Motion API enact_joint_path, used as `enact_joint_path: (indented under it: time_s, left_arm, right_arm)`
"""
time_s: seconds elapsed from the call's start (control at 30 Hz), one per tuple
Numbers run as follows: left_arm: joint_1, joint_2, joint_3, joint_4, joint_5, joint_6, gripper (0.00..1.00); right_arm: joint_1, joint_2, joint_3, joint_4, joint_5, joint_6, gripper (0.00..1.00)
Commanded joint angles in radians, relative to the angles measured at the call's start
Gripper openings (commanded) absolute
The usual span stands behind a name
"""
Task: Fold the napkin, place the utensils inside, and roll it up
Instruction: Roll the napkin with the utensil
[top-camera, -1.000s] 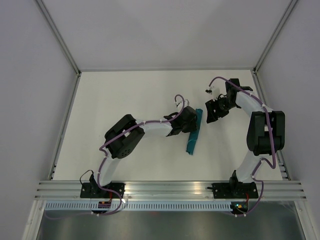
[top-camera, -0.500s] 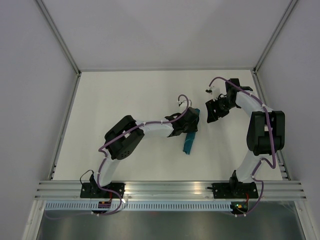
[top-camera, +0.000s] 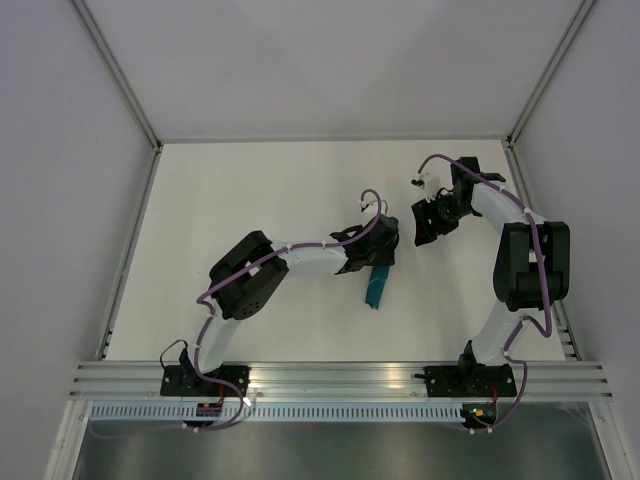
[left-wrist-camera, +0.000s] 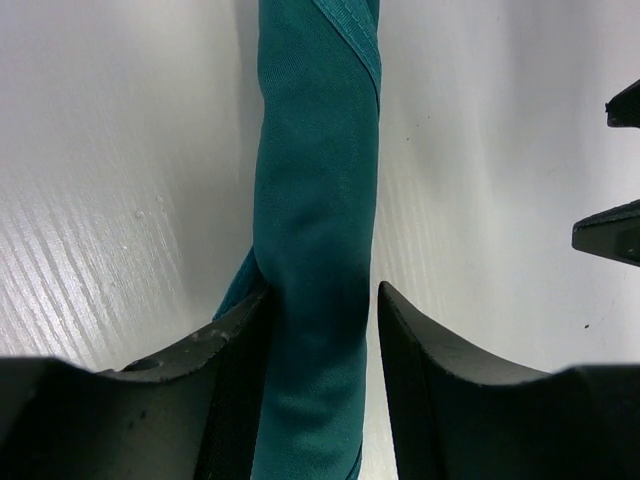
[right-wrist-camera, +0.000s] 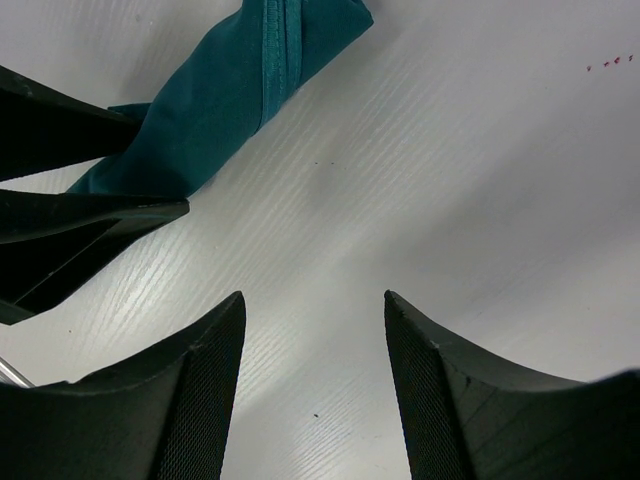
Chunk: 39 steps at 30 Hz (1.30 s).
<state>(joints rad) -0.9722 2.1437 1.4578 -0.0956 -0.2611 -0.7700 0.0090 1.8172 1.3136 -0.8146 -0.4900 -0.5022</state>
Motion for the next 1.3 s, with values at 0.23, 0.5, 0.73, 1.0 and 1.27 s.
enact_joint_path:
  time_s: [0.23,0.5,0.73,1.0,1.27]
  left_arm:
    - [0.004,-0.073,0.003,-0.009,0.020,0.106,0.59]
    - [0.036,-0.145,-0.005,-0.004,0.030,0.121,0.60]
    - [0.087,-0.231,-0.086,-0.021,0.063,0.158,0.57]
    - [0.081,-0.252,-0.190,0.045,0.132,0.241,0.54]
    - [0.073,-0.330,-0.329,0.132,0.125,0.229,0.54]
  right_arm:
    - [-0.003,0.014,-0.017,0.015,0.028,0.004,0.63]
    - [-0.003,-0.001,-0.027,0.014,0.041,0.002,0.63]
    - [-0.003,0.005,-0.031,0.017,0.034,0.004,0.63]
    - [-0.003,-0.001,-0.042,0.023,0.028,0.013,0.64]
    - [-0.001,-0.090,-0.085,0.071,0.041,0.045,0.64]
